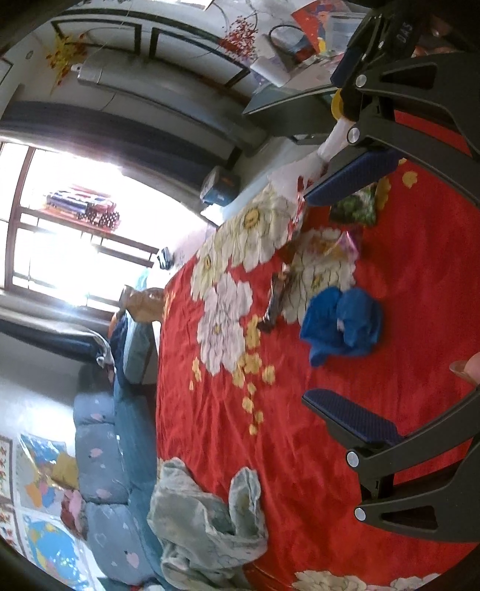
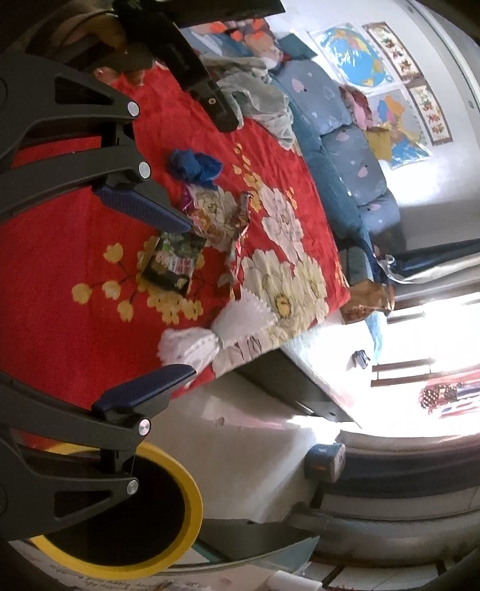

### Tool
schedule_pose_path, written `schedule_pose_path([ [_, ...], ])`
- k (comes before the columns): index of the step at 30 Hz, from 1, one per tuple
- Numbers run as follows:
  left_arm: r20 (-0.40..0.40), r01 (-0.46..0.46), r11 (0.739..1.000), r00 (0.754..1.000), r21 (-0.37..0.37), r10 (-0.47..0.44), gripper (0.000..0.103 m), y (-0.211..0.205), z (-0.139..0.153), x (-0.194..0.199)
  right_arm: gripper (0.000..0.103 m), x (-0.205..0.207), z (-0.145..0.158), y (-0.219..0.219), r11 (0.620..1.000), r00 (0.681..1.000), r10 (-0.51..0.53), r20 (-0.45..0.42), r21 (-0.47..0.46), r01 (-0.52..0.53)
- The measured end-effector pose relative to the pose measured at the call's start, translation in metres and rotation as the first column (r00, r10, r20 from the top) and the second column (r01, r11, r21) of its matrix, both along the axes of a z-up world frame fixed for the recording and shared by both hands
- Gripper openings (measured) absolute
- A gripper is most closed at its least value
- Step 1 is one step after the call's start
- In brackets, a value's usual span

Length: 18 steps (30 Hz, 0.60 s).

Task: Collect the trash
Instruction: 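Move both tools back toward the bedspread, then grasp blue plastic bag with left tool while right tool grasps green snack packet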

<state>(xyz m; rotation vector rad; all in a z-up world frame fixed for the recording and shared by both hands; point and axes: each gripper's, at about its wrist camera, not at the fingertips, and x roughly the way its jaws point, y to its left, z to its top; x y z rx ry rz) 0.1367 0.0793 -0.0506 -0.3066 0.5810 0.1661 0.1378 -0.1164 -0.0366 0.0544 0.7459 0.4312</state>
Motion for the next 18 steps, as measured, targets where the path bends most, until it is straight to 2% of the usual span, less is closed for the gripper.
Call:
schedule_pose_path([
  [11, -0.056, -0.027, 0.999, 0.998, -0.037, 0.025, 0.096, 0.027, -0.023, 0.008, 0.061, 0.015, -0.023, 0.034, 0.998, 0.997, 0.054, -0.048, -0.029, -0.056],
  [16, -0.105, -0.020, 0.996, 0.994, -0.091, 0.010, 0.095, 0.037, -0.040, 0.014, 0.057, 0.025, -0.038, 0.046, 0.997, 0.994, 0.066, -0.085, -0.041, -0.070],
  [18, -0.121, -0.015, 0.994, 0.993, -0.105, 0.003, 0.092, 0.039, -0.046, 0.016, 0.055, 0.029, -0.044, 0.048, 0.997, 0.992, 0.067, -0.104, -0.042, -0.071],
])
